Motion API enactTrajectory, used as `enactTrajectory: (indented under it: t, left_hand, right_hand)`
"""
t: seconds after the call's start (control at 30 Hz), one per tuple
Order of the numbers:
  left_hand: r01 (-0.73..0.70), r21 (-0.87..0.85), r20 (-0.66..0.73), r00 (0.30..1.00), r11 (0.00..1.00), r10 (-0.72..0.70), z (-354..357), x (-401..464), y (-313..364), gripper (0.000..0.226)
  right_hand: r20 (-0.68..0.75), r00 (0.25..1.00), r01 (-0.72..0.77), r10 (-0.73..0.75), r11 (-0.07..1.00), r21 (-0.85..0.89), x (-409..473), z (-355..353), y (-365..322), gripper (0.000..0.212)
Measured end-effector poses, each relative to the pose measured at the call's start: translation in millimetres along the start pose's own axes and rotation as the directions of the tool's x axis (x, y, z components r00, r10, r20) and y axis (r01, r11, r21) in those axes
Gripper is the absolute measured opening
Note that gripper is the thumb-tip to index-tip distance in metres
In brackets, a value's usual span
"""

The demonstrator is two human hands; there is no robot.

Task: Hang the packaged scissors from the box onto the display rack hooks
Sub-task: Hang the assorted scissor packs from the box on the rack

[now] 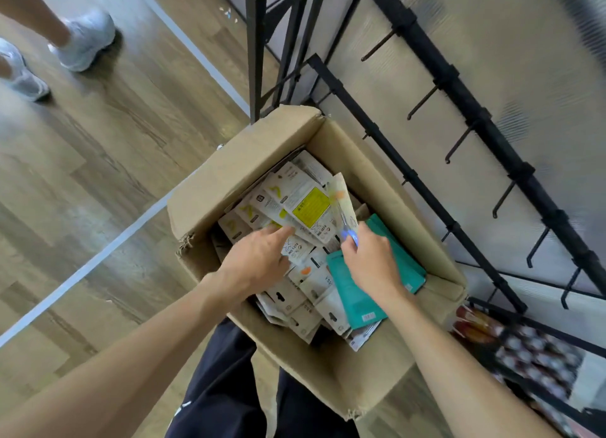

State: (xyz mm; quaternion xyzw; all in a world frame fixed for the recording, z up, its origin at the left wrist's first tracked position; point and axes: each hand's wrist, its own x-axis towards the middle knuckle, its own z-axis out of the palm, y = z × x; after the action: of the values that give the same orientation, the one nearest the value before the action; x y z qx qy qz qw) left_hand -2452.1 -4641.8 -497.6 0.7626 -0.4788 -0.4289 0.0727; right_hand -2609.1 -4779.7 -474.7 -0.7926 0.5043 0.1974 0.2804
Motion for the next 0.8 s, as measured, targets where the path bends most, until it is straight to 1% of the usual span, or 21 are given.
enactTrajectory:
  t: [0.1, 0.13, 0.17, 0.2, 0.23, 0.3, 0.33, 0.37, 0.4, 0.43, 0.47, 0.53, 0.6, 0.7, 0.77, 0.8]
  left_hand:
    - [0.030, 0.056, -0.037, 0.999, 0.998, -0.028, 1, 27, 4, 0.055]
    - [0.059, 0.040, -0.058, 0.997, 0.997, -0.056, 2, 37, 5, 0.057]
    - [0.093, -0.019, -0.079, 0.992, 0.996, -0.094, 2, 46, 7, 0.058]
    - [0.128, -0.123, -0.095, 0.985, 0.984, -0.140, 2, 55, 9, 0.059]
    - [0.164, -0.260, -0.101, 0.976, 0.952, -0.195, 2, 63, 11, 0.058]
    - [0.230, -0.522, -0.066, 0.949, 0.822, -0.308, 5, 78, 16, 0.053]
    - [0.251, -0.615, -0.046, 0.935, 0.747, -0.352, 7, 82, 18, 0.049]
    - [0.256, -0.681, -0.037, 0.924, 0.686, -0.382, 9, 85, 20, 0.042]
    - [0.241, -0.725, -0.054, 0.914, 0.646, -0.401, 11, 86, 21, 0.034]
    - [0.213, -0.750, -0.091, 0.904, 0.626, -0.417, 11, 85, 22, 0.025]
    - [0.174, -0.756, -0.149, 0.893, 0.631, -0.424, 12, 82, 23, 0.016]
    - [0.096, -0.697, -0.284, 0.873, 0.710, -0.397, 9, 71, 27, 0.003]
    - [0.042, -0.586, -0.392, 0.859, 0.809, -0.329, 6, 55, 32, 0.013]
    - [-0.023, -0.418, -0.497, 0.843, 0.908, -0.207, -2, 26, 37, 0.022]
    - [-0.041, -0.305, -0.494, 0.861, 0.951, -0.122, -1, 12, 38, 0.041]
    - [-0.027, -0.242, -0.457, 0.885, 0.970, -0.090, 2, 9, 37, 0.053]
  right_hand:
    - [0.004, 0.997, -0.073, 0.073, 0.989, 0.133, 0, 7, 12, 0.023]
    - [0.005, 0.996, -0.086, 0.086, 0.983, 0.161, 2, 8, 14, 0.022]
    - [0.009, 0.996, -0.090, 0.090, 0.980, 0.179, 4, 8, 16, 0.020]
    - [0.015, 0.996, -0.089, 0.088, 0.978, 0.188, 6, 8, 16, 0.019]
    - [0.021, 0.996, -0.086, 0.084, 0.978, 0.188, 7, 8, 17, 0.018]
    - [0.024, 0.996, -0.086, 0.083, 0.980, 0.182, 11, 9, 17, 0.018]
    - [0.024, 0.996, -0.092, 0.089, 0.978, 0.187, 12, 10, 17, 0.018]
    - [0.025, 0.995, -0.097, 0.094, 0.975, 0.200, 12, 10, 17, 0.018]
    - [0.026, 0.995, -0.103, 0.100, 0.971, 0.217, 12, 10, 17, 0.019]
    - [0.029, 0.994, -0.109, 0.105, 0.965, 0.238, 11, 9, 17, 0.020]
    - [0.031, 0.994, -0.113, 0.109, 0.958, 0.263, 10, 7, 17, 0.019]
    - [0.032, 0.993, -0.117, 0.112, 0.944, 0.308, 5, 5, 18, 0.016]
    - [0.024, 0.993, -0.115, 0.113, 0.940, 0.322, 0, 5, 20, 0.017]
    - [0.035, 0.992, -0.124, 0.119, 0.936, 0.330, -10, 13, 24, 0.018]
    - [0.037, 0.990, -0.144, 0.140, 0.930, 0.337, -16, 22, 27, 0.018]
    - [0.027, 0.988, -0.153, 0.153, 0.924, 0.351, -18, 27, 29, 0.016]
